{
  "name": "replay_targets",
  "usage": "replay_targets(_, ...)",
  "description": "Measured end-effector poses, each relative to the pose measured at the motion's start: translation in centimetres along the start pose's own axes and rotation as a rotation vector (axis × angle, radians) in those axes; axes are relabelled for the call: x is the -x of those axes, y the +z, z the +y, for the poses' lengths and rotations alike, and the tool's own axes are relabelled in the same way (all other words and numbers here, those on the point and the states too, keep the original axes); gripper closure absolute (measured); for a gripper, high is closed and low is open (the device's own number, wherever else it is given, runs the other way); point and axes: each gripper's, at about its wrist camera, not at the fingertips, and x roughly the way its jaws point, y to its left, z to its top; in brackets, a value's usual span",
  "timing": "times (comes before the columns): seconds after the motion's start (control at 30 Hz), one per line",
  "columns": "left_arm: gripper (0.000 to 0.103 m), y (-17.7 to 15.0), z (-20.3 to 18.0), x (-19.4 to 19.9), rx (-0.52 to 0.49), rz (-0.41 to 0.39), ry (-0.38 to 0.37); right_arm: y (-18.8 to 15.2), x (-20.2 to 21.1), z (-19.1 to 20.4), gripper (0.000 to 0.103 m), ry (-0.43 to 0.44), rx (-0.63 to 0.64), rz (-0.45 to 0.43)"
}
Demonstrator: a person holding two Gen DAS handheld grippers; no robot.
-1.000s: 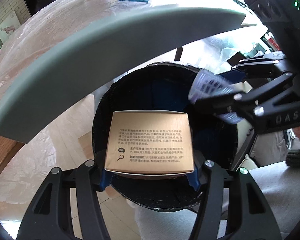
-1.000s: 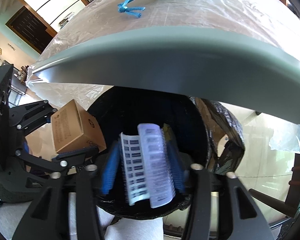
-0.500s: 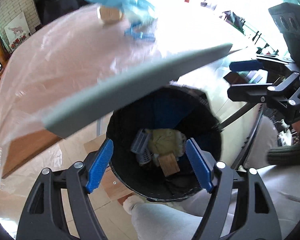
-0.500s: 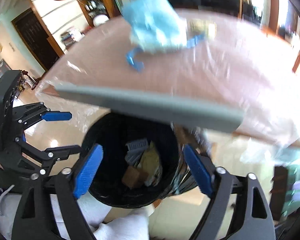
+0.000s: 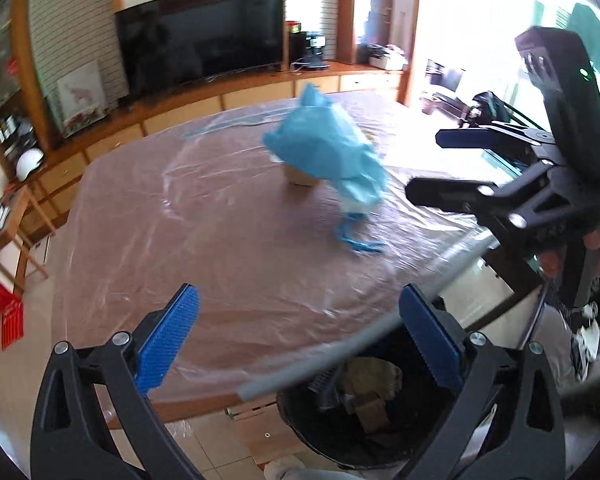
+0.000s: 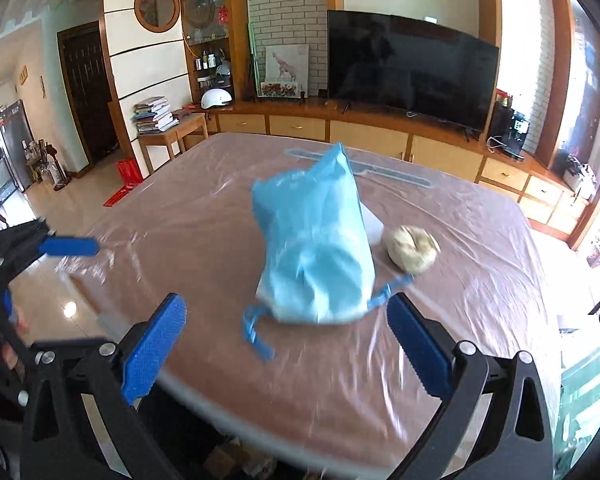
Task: Collect trash
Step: 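Grasp the orange-lidded jar with the left tool while the right tool grasps the blue drawstring bag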
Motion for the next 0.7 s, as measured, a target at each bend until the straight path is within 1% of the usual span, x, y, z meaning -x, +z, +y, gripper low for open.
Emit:
replay_targets(0.1,0.003,0.7,1.1,-1.4,0.014,0.013,0.01,1.8,-2.8,-0.7,0.004,0.016,-0.01,0.029)
replay_targets(0.17,0.003,1.4,1.6,-2.5,0.008,0.023,0.021,2.7,-4.8,-1.2,0.004,0.033,-0.027,0.055)
replay_targets(0.23,0.003,1.4,2.0,-3.3,-0.001,0.03,0.027,3.3,-6.1,-1.2,0.004,0.041,-0.034,0.073)
replay_targets(0.37,0.003,2.6,2.5,-5.5,-0.018,0.054,0.028,4.2,-8.4,-1.3,0.004,0.007,-0.013,0.102)
replay_targets(0.5,0.003,3.6,2.4,-7.1,-0.045,0.067,0.016,4.4,-9.5,-1.8,0.004,-0.01,-0.019,0.118)
replay_targets(0.57,0.003,4.4,2.3,-8.1,-0.064,0.073,0.011,4.2,-9.6,-2.4,0.011,0.024,-0.053,0.121)
replay_targets(0.6,0.003,4.5,2.2,-8.3,-0.071,0.074,0.007,4.2,-9.7,-3.1,0.014,0.058,-0.092,0.128)
replay_targets(0.63,0.003,4.8,2.0,-8.7,-0.08,0.075,0.0,4.1,-9.7,-3.8,0.015,0.072,-0.125,0.129)
replay_targets(0.7,0.003,5.5,1.7,-9.5,-0.094,0.076,-0.011,3.9,-9.6,-4.9,0.018,0.066,-0.152,0.119)
